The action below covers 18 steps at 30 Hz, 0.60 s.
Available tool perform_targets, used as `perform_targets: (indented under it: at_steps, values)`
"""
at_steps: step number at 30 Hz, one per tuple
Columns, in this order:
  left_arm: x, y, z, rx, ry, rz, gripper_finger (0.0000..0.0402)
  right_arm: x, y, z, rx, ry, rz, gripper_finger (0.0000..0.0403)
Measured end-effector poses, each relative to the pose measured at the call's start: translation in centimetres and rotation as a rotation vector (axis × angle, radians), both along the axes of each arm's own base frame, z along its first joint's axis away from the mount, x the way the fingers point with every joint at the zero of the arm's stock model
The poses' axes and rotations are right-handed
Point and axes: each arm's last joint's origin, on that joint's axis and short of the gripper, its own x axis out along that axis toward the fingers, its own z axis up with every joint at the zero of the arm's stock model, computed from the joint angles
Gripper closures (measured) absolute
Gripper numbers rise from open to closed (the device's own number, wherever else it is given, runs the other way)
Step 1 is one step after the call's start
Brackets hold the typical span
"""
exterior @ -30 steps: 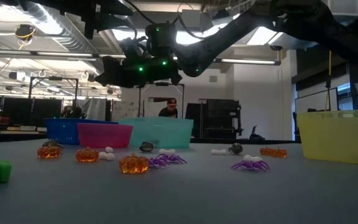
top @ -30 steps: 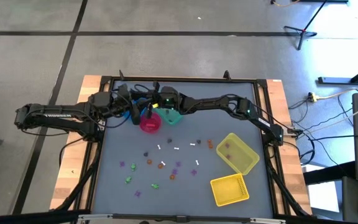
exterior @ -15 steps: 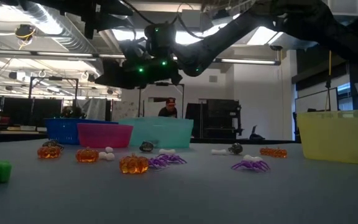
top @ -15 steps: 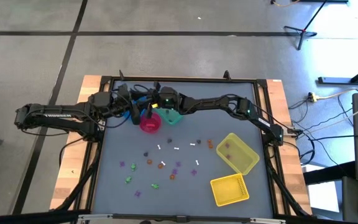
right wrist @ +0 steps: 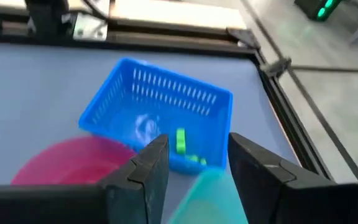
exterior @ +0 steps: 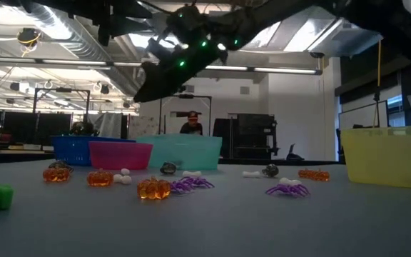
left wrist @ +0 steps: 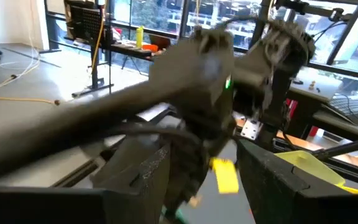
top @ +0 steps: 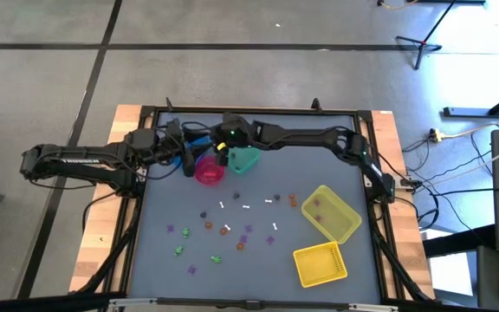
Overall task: Sort Halloween decoration
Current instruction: Put the black skull toy into the green bin
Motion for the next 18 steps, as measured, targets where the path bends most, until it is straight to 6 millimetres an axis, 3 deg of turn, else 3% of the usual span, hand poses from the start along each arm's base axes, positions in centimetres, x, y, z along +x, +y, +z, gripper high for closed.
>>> perform_targets:
  at_steps: [8,18]
  values:
    - [0.1,-1.0,-0.1,0.0,0.012,-0.058,0.0231,-3.3,0.6,0.9,0.019,0.309,-0.022,0.0242]
    - [0.3,-2.9,-0.3,-0.001,0.027,-0.164,0.0231,-7.6,0.0,3.7,0.046,0.521,-0.075,0.0242]
